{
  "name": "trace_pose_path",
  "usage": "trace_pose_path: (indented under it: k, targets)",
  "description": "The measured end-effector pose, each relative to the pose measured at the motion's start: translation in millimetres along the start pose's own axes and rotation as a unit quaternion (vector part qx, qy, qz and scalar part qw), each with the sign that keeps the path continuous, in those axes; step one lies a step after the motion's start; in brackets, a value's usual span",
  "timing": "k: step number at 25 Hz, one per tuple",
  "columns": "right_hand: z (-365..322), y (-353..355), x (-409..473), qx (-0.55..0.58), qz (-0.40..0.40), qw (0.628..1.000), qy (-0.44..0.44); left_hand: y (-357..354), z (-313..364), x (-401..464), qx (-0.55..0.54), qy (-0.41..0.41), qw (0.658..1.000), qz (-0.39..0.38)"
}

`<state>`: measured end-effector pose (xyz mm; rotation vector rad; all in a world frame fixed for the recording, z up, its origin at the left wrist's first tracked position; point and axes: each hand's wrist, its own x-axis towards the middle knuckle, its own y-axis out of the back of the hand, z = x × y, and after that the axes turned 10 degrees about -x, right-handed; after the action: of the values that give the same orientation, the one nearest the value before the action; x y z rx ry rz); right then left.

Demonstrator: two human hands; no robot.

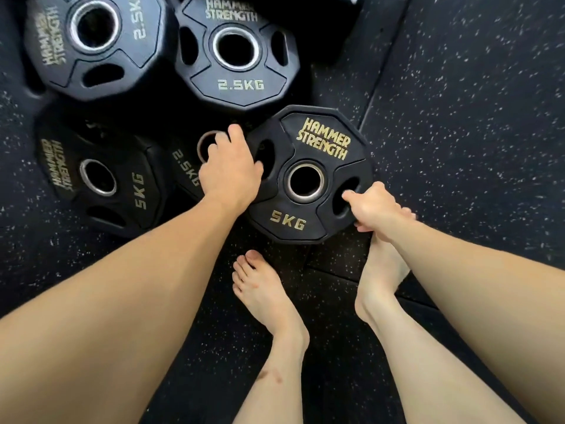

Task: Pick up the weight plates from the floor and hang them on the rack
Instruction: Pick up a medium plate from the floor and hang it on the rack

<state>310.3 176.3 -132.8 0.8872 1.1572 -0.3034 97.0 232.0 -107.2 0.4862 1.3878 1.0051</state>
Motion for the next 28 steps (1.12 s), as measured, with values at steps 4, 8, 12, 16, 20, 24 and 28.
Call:
trace_pose_path:
  k: [4,8,12,16,20,24,28]
  targets:
    - [-2.9,-8.1,10.7,-0.005,0.061,0.998,0.002,-16.0,1.9,3.4,0.1,-0.038,0.994,0.033]
    - [0.8,-11.4,6.1,-0.009,0.088,0.996,-0.004,-9.7,13.4,6.8,0.05,-0.006,0.999,0.016]
    - [8.7,0.1,-12.8,0.004,0.077,0.997,0.03,15.3,10.1,-7.6,-0.045,0.014,0.998,-0.042]
    - [19.3,23.8,-46.7,0.03,0.07,0.994,0.073,50.6,-5.9,-34.8,-0.247,0.121,0.956,-0.105]
    - [17.5,64.9,-98.1,0.036,0.055,0.989,0.132,80.7,-10.6,-84.9,-0.325,0.179,0.921,-0.118]
    - [22.2,101.3,-163.9,0.13,0.006,0.977,0.168,122.2,-4.6,-141.8,-0.48,0.228,0.84,-0.11]
    - [26.9,149.1,-255.3,0.166,-0.006,0.966,0.198,193.7,6.1,-210.0,-0.616,0.242,0.747,-0.061]
